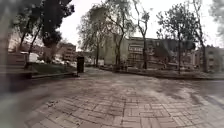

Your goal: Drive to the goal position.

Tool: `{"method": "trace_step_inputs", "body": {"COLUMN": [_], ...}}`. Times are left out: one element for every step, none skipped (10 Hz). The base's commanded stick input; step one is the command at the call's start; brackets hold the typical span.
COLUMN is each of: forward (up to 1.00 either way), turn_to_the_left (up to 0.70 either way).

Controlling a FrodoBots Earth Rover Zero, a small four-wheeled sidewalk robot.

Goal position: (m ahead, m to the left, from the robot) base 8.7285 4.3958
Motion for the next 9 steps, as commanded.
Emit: {"method": "trace_step_inputs", "body": {"forward": [1.0, 1.0, 1.0, 1.0, 1.0, 1.0, 1.0, 1.0, 1.0], "turn_to_the_left": [-0.27, -0.27, -0.27, -0.27, -0.27, -0.27, -0.27, -0.27, -0.27]}}
